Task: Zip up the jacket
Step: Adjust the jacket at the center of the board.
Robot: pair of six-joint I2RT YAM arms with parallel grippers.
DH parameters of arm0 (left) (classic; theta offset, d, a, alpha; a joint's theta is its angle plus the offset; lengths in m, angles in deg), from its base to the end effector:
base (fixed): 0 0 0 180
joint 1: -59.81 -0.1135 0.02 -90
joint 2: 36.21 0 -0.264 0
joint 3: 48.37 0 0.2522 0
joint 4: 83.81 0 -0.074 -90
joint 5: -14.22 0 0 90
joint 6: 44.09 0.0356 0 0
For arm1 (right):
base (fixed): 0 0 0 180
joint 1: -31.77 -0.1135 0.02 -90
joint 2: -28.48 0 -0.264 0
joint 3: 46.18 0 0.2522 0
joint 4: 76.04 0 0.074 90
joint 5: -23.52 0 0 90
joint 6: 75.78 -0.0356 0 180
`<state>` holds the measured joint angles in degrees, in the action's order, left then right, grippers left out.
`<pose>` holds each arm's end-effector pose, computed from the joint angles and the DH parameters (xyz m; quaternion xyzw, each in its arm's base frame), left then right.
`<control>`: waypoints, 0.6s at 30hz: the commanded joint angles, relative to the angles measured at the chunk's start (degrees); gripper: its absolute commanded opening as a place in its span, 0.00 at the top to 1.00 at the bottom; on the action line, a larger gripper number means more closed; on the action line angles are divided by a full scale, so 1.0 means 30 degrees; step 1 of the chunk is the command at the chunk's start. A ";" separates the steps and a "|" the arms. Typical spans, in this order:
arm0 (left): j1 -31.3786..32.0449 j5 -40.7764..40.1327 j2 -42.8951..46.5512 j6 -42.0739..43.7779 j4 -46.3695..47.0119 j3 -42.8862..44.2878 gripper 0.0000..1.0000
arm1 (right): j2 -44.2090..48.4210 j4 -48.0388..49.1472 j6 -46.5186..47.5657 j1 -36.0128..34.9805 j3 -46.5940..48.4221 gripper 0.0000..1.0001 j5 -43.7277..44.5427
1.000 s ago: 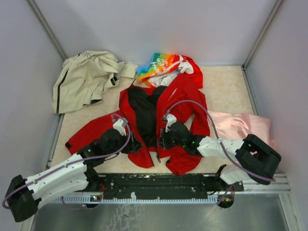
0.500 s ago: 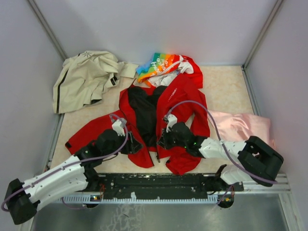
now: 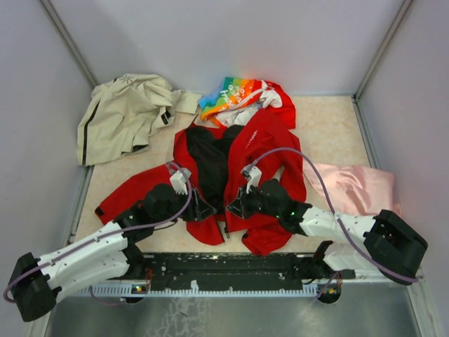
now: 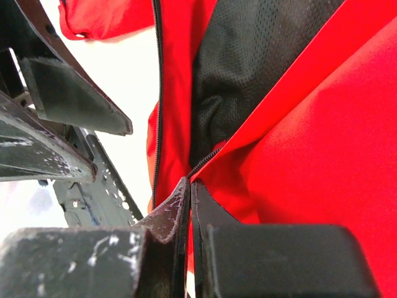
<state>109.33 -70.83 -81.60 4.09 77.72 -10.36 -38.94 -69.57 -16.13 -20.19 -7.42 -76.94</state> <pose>0.1166 -0.1414 0.2213 0.0797 0.8431 -0.4051 0.3446 0.1433 0.1937 0.1951 -0.2049 0.8023 0.4225 0.3685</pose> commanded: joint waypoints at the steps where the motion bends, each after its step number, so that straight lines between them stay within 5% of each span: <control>1: 0.0152 0.0708 -0.0638 -0.0158 0.1538 0.0852 0.45 | 0.0275 0.1799 -0.0401 -0.0158 -0.0430 1.00 -0.0306; 11: 0.0197 0.0881 -0.4156 -0.0010 0.3433 0.0817 0.45 | -0.0061 0.1286 -0.1061 -0.0139 -0.2297 1.00 0.4326; 18: 0.0252 0.1195 -0.6555 0.0134 0.4546 0.1169 0.45 | -0.1988 0.2112 -0.1145 -0.0139 -0.2267 1.00 0.4675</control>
<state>109.68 -68.63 -98.80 3.74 87.11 -9.16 -41.65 -67.93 -19.11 -20.19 -15.09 -65.50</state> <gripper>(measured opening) 0.549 0.006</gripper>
